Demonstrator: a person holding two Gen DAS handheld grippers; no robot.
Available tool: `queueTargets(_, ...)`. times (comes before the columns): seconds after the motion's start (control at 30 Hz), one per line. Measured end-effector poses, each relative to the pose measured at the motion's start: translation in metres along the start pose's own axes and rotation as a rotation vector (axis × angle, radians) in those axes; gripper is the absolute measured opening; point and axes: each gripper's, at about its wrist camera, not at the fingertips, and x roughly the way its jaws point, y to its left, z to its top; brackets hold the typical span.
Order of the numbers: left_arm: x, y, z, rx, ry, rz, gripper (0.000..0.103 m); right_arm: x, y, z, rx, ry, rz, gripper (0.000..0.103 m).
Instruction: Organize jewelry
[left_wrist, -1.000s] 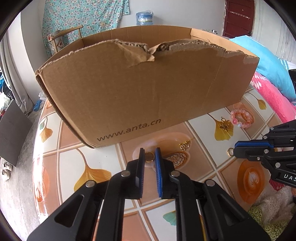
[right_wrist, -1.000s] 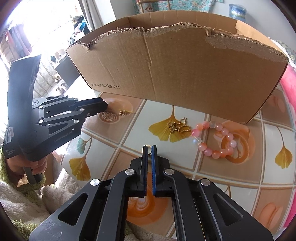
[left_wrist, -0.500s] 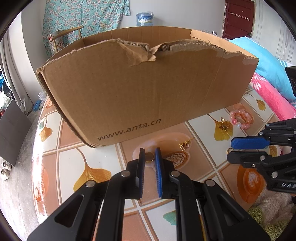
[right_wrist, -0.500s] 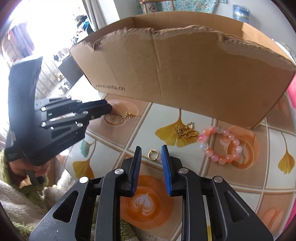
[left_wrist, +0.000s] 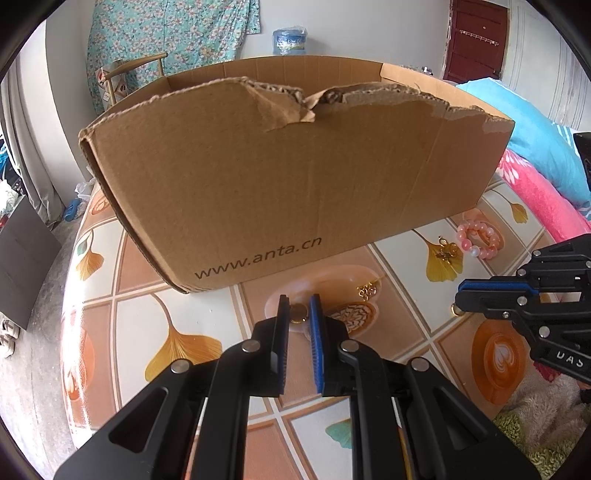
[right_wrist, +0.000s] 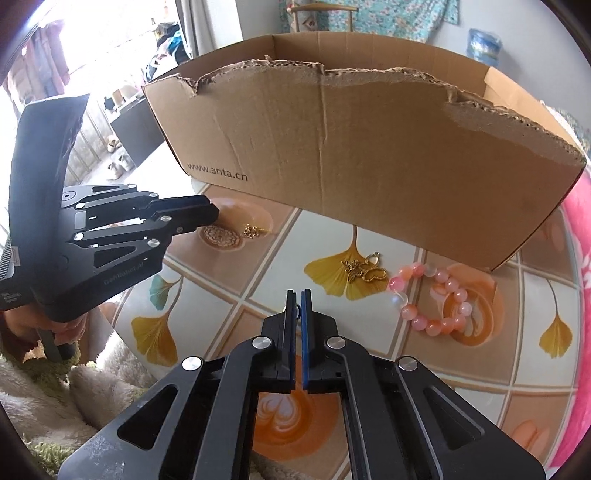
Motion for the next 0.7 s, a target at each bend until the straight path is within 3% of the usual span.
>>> queueTargets(0.2,-0.001,0.001,-0.001,0.005,0.001,0.002,0.010,-0.008,-0.008,0.001,0.019,0.001,0.027,0.006)
queueTargets(0.27,-0.001,0.001,-0.001,0.006,0.001,0.003,0.010,-0.009,-0.008,-0.001,0.015,0.003,0.025,0.016)
queueTargets(0.33,-0.001,0.001,0.000,0.006,0.002,0.006,0.010,-0.007,-0.007,0.000,0.006,0.006,0.016,0.018)
queueTargets(0.6,-0.001,0.000,-0.002,-0.001,0.001,0.013,0.011,0.001,0.015,-0.003,-0.039,0.020,-0.048,0.018)
queueTargets(0.7,-0.001,0.000,-0.003,-0.001,0.000,0.015,0.011,0.001,0.020,-0.004,-0.053,0.024,-0.062,0.010)
